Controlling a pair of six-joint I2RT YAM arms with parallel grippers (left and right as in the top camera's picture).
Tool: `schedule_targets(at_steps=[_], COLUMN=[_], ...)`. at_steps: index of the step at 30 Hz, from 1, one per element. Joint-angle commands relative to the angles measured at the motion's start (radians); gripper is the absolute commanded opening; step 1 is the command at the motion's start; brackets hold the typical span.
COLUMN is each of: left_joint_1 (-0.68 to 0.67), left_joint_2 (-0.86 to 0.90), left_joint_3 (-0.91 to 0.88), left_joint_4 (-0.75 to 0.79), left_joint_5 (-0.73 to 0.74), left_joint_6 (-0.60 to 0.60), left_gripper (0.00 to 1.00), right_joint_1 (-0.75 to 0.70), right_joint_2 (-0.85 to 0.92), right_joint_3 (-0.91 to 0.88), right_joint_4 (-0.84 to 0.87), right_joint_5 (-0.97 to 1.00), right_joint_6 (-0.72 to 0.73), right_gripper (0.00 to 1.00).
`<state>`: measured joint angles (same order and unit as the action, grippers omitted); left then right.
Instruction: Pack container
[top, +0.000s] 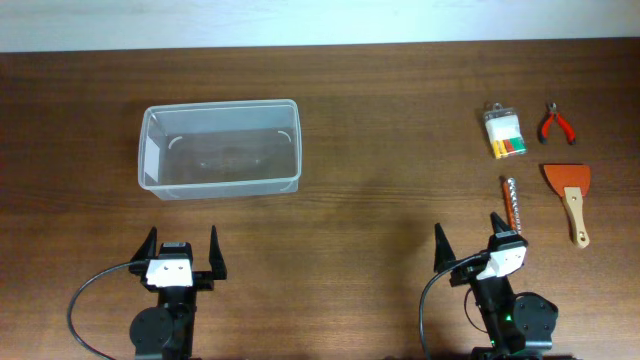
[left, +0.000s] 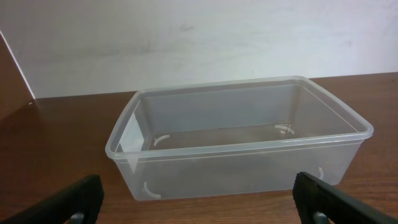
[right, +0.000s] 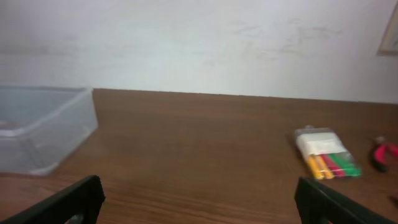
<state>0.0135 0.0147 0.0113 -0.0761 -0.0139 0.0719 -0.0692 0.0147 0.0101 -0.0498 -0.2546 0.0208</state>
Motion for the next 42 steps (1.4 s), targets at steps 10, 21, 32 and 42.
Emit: schedule_targets(at_steps=[10, 21, 32, 42], left_joint_1=[0.005, 0.004, 0.004, 0.005], left_joint_2=[-0.009, -0.009, -0.009, -0.009], left_joint_3=[-0.002, -0.002, -0.002, -0.002], left_joint_4=[-0.007, -0.007, -0.007, -0.007], left_joint_5=[0.018, 0.018, 0.018, 0.018], left_joint_6=[0.02, 0.02, 0.02, 0.02], left_gripper=[0.99, 0.99, 0.99, 0.99], right_joint_1=[0.003, 0.002, 0.005, 0.006], right_joint_2=[-0.007, 0.233, 1.116, 1.572], right_joint_3=[0.027, 0.346, 1.2, 1.633], right_joint_4=[0.032, 0.018, -0.621, -0.975], right_joint_5=[-0.097, -0.132, -0.056, -0.104], right_joint_6=[0.112, 0.054, -0.024, -0.009], right_gripper=[0.99, 0.99, 0.99, 0.99])
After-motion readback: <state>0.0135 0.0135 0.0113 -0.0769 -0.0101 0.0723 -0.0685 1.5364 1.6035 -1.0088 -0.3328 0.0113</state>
